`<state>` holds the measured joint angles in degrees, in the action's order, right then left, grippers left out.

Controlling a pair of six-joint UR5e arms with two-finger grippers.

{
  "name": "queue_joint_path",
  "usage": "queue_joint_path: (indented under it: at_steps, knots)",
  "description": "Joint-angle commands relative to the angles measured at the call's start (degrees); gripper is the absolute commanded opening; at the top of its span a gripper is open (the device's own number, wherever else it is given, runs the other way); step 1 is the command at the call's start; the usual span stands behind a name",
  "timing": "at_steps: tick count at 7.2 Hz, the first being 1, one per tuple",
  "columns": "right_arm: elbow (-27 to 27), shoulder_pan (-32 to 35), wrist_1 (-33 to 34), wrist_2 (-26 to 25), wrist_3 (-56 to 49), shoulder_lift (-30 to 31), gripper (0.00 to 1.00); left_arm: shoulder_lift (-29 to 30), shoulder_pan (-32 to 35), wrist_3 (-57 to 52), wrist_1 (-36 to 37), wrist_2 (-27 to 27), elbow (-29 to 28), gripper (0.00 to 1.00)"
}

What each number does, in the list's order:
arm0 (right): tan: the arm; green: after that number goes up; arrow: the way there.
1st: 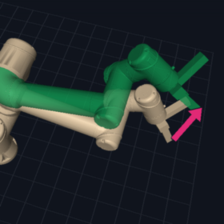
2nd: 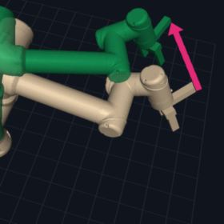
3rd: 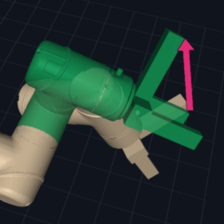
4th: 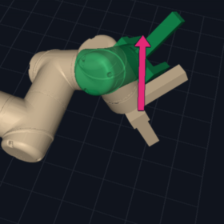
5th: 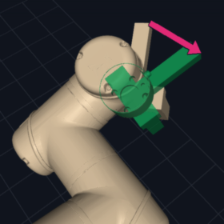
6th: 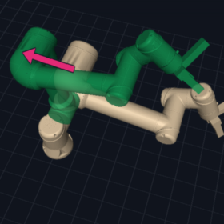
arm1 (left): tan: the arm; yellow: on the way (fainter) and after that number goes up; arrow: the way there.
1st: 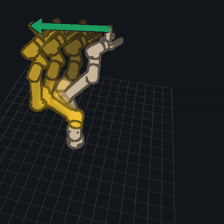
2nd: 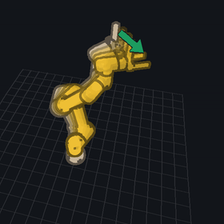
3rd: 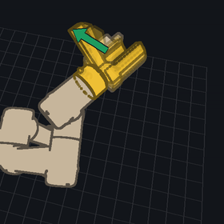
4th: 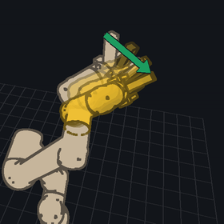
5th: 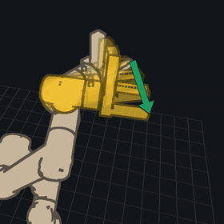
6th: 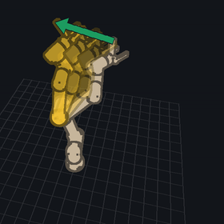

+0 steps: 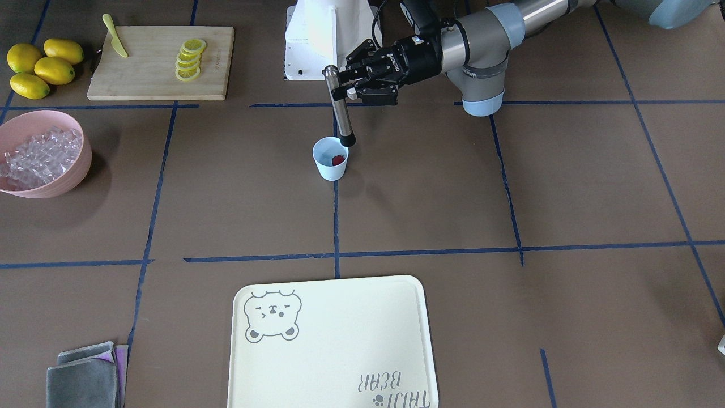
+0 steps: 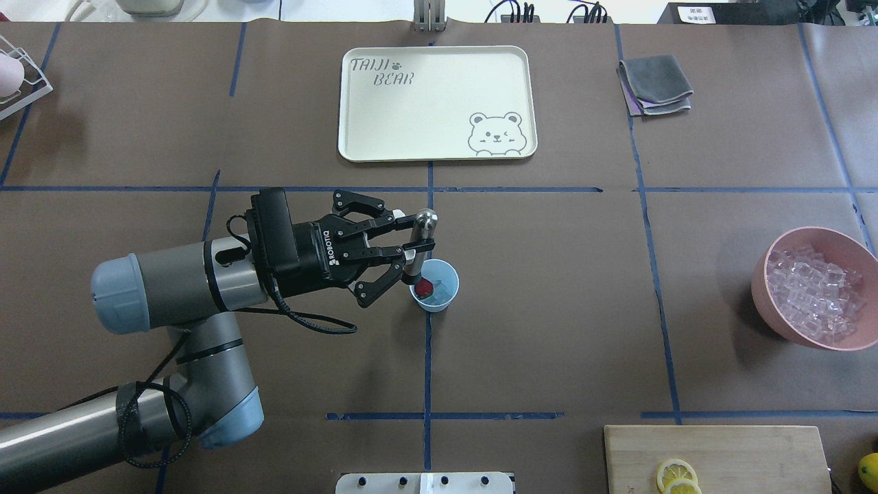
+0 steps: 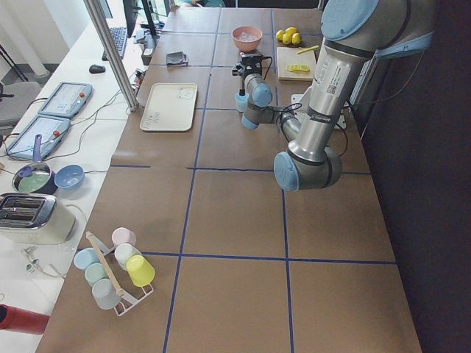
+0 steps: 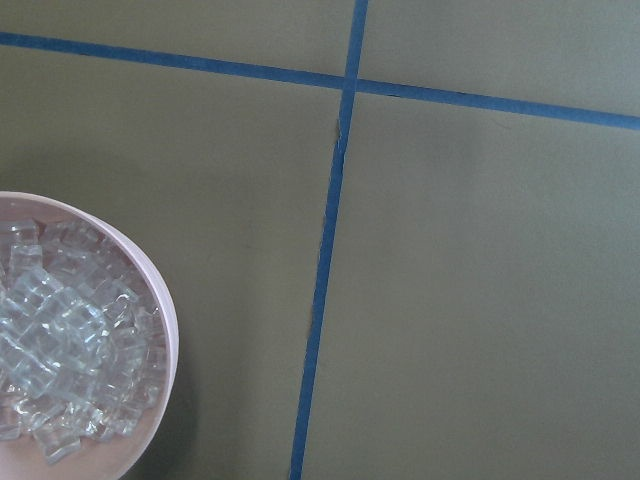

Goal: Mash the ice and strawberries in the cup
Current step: 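Lower the muddler tip into the cup with the left gripper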

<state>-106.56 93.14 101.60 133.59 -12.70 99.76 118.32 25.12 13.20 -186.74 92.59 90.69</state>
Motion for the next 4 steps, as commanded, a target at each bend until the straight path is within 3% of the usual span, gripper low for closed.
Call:
queue_joint_path:
  at_steps: [1,3,4]
  knots:
    - [0.0,0.0,0.0,0.0,0.0,0.0,1.0,2.2,-1.3,-1.5,-0.5,-2.7,-3.1,0.0]
    - [0.0,0.0,0.0,0.0,0.0,0.0,1.0,2.4,-5.4,-3.2,-1.0,-7.7,-3.6,0.0]
    - [0.0,0.0,0.0,0.0,0.0,0.0,1.0,2.4,-5.7,-3.3,-1.0,-7.7,-4.0,0.0]
